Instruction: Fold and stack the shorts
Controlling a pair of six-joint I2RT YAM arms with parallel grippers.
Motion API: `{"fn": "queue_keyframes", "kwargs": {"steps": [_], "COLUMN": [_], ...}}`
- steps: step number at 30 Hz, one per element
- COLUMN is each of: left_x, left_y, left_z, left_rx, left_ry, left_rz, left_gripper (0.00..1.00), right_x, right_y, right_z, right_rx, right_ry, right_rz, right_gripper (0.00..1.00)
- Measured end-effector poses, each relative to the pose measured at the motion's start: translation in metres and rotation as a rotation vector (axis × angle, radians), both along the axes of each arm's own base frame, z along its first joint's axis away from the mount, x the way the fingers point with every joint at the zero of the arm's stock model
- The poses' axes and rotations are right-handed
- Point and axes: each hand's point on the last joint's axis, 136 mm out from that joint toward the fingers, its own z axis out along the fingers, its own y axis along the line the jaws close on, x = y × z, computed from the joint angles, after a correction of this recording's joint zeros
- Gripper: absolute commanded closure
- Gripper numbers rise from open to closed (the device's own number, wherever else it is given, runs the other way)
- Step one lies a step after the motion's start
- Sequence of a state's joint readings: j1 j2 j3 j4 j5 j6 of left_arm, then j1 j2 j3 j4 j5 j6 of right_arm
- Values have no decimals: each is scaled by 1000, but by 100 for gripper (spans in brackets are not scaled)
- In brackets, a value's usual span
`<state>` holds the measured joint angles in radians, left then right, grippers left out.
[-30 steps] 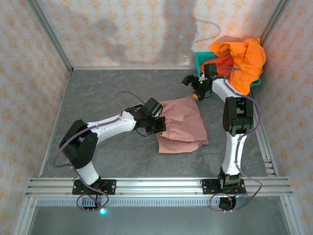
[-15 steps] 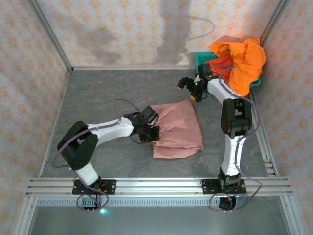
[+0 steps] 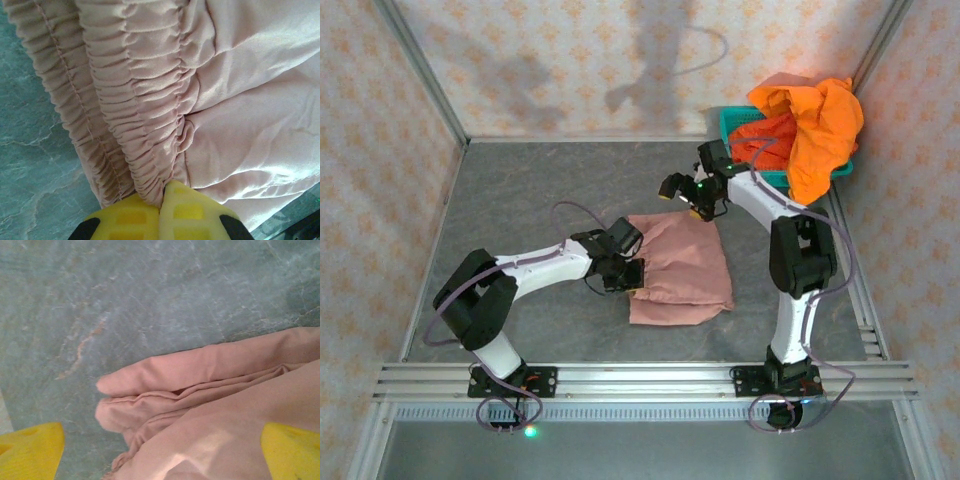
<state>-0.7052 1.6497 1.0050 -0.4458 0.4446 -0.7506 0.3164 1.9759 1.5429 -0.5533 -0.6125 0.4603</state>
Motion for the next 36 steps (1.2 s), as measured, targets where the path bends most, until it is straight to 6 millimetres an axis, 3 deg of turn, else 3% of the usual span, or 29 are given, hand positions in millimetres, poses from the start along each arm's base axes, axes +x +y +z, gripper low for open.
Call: {"fn": "queue_keyframes", "kwargs": {"steps": [8, 15, 20, 26, 29, 33, 36], "left_x": [-4, -12, -28, -30, -29, -24, -14], "left_y": [5, 12, 25, 29, 28, 30, 35], "left_z": [13, 27, 6, -14, -18, -9, 17], "left_rx": [1, -16, 11, 2, -3, -5, -26], "left_ry": [-20, -43, -5, 8, 12, -11, -65], "left_rz": [-14, -20, -12, 18, 32, 51, 76], "left_gripper": [100, 100, 100, 100, 90, 76, 51], "right_x": [4, 16, 17, 18, 19, 19, 17], "right_y": [1, 7, 8, 11, 12, 14, 14], "right_z": [-54, -51, -53, -52, -51, -49, -42], "right_rx": [-22, -4, 1, 11, 20, 31, 40], "right_ry": [109, 95, 104, 108, 105, 102, 90], "right_rz": [-26, -42, -54, -60, -58, -53, -48], "right_gripper": [0, 0, 0, 0, 0, 0, 0]}}
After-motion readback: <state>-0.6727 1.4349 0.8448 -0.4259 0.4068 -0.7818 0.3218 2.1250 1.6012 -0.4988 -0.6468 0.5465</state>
